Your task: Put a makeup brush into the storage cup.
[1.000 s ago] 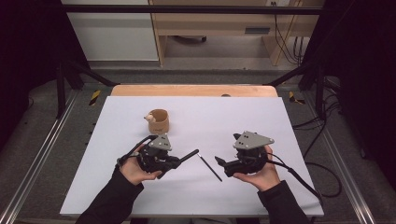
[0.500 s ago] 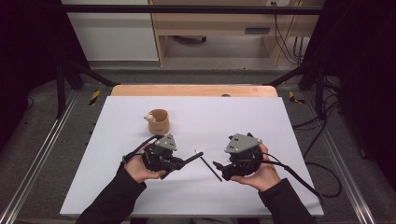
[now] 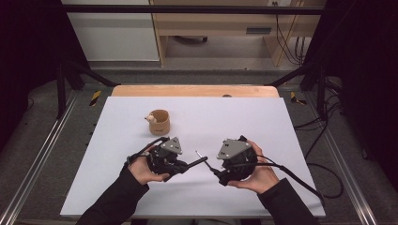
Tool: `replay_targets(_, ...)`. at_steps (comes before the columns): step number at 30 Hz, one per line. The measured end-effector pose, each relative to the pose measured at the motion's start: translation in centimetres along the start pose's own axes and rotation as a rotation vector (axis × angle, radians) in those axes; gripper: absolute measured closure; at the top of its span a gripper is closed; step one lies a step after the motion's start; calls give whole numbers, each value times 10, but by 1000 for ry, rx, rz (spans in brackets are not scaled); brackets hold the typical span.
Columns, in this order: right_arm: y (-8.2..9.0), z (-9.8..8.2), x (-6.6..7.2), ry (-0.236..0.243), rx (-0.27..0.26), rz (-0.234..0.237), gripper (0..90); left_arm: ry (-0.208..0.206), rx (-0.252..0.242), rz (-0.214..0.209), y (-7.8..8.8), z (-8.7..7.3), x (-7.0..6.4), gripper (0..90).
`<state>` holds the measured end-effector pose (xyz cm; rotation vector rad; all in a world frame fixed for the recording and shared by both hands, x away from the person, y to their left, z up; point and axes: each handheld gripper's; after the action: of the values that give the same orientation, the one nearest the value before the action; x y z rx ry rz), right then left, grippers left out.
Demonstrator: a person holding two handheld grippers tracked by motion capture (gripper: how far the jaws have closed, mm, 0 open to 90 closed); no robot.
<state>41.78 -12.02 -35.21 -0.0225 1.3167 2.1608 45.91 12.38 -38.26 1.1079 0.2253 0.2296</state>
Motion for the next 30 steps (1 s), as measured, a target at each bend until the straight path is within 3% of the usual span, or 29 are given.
replay_targets(30, -13, 10, 13, 146, 72, 39, 220, -51, 46, -13, 0, 16, -7, 790)
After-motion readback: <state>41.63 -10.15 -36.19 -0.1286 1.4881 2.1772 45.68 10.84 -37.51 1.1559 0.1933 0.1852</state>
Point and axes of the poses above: each handheld gripper's, and its own axes: y roughly backward along the jaws, z roughly out of its top, x roughly to its left, and after that the axes turned 12 degrees about x, right-handed
